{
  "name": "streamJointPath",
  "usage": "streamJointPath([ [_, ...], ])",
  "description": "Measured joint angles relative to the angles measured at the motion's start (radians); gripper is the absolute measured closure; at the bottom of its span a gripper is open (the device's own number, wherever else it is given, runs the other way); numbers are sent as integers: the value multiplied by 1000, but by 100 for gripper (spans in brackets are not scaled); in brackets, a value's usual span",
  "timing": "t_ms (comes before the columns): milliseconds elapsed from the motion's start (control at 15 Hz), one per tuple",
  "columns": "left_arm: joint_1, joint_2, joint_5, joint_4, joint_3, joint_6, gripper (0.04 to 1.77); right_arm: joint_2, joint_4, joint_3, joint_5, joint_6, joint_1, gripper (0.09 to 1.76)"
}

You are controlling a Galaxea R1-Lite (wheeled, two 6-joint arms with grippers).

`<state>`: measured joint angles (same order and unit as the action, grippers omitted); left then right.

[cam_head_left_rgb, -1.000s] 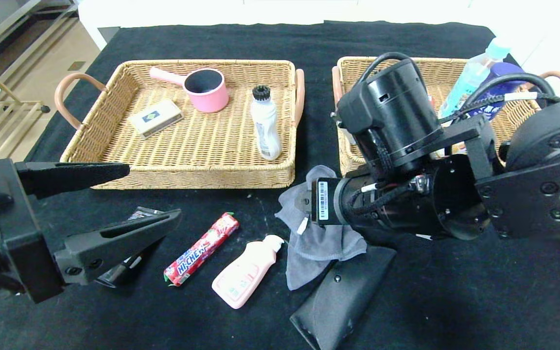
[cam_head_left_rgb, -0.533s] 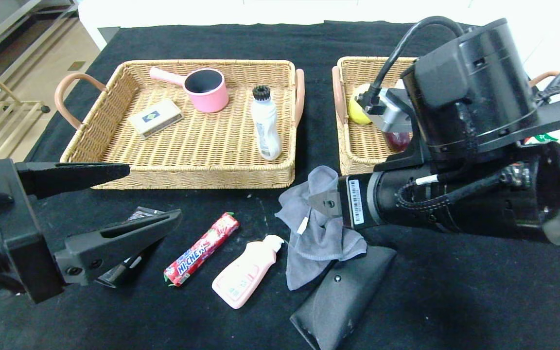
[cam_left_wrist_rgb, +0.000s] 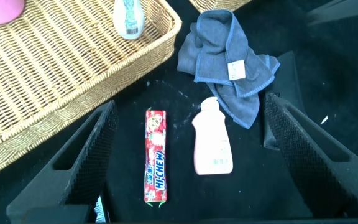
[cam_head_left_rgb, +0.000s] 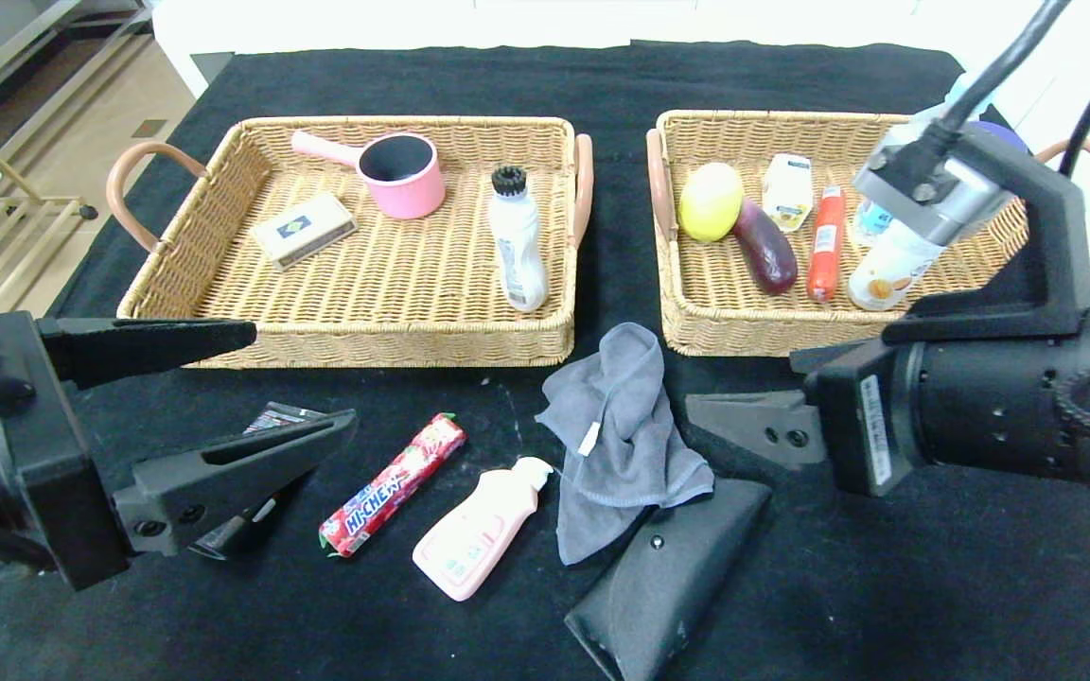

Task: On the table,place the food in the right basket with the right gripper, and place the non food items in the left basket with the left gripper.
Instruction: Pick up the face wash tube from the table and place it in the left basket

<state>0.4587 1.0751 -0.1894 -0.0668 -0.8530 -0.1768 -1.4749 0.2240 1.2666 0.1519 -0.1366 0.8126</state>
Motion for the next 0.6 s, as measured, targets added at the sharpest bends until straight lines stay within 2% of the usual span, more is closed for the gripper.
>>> streamJointPath([
  [267, 0, 4, 0, 0, 0, 0, 9, 119, -3, -82, -145, 97, -116, 15],
  [600, 0, 6, 0, 2, 0, 0, 9, 237, -4, -156, -267, 161, -257, 15],
])
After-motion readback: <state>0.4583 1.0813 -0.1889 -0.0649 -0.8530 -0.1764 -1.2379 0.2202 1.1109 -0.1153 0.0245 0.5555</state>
